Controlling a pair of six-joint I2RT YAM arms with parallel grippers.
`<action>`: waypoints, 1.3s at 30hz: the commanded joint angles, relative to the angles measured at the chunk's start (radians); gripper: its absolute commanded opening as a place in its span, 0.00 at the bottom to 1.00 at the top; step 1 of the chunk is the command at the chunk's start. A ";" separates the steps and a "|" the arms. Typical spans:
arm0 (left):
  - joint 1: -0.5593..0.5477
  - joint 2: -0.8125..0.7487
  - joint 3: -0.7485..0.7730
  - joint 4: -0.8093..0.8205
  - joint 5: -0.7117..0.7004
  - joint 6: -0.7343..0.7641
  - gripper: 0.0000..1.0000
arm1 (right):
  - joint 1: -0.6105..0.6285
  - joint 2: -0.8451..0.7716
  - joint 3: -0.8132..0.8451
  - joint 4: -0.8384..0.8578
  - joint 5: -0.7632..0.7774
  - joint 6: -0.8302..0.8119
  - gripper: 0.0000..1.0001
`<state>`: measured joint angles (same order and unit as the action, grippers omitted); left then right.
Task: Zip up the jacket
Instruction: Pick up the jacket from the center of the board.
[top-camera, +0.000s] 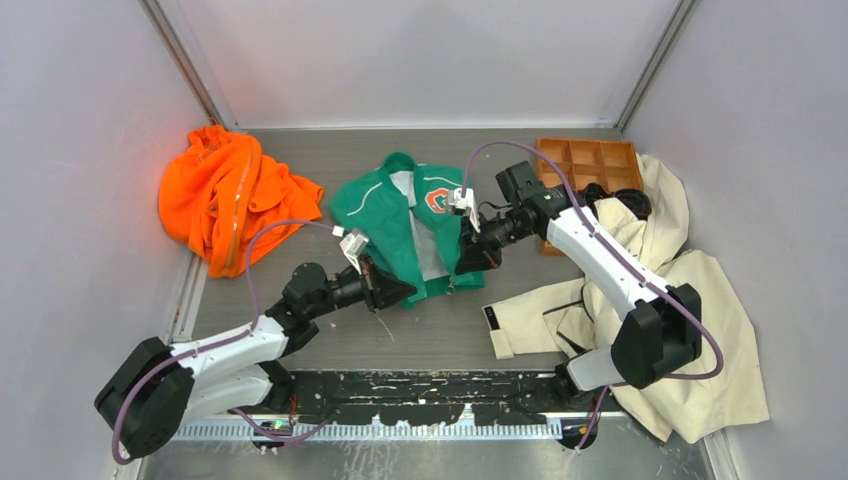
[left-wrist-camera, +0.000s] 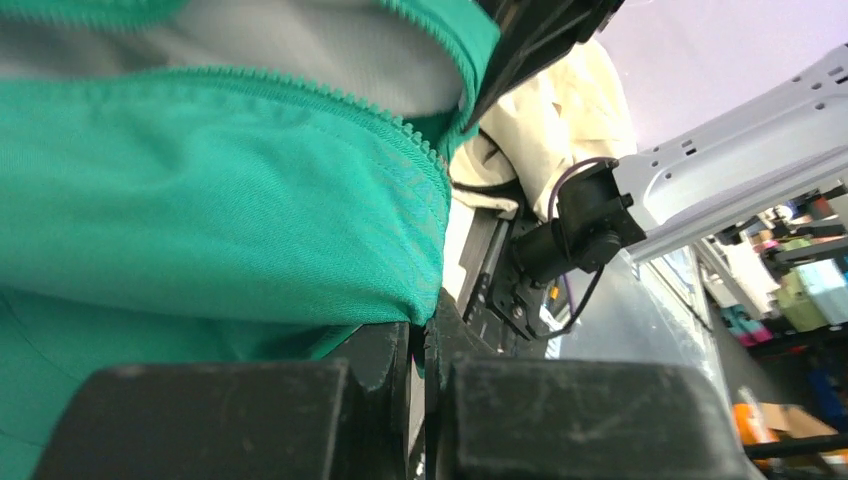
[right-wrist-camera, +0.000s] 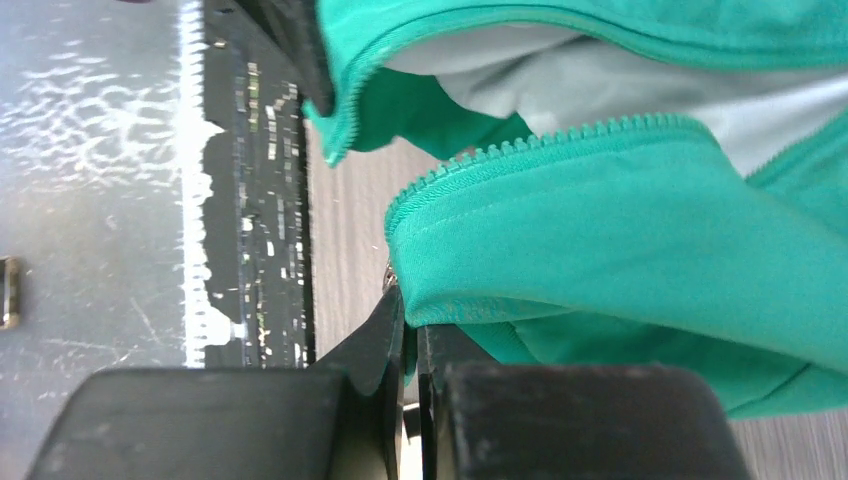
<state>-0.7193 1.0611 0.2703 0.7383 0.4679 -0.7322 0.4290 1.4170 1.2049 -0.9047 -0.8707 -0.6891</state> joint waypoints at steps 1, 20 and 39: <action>0.003 -0.074 0.058 0.061 -0.020 0.125 0.00 | 0.001 0.001 0.053 -0.173 -0.236 -0.202 0.01; 0.002 0.090 0.003 0.514 -0.002 0.091 0.00 | -0.006 0.051 0.061 -0.236 -0.352 -0.240 0.01; -0.106 0.019 -0.065 0.528 -0.203 0.070 0.00 | -0.047 0.011 0.019 -0.112 -0.441 -0.075 0.01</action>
<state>-0.8055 1.0870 0.1986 1.1713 0.3241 -0.6994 0.3828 1.4815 1.2201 -1.0443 -1.2362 -0.7795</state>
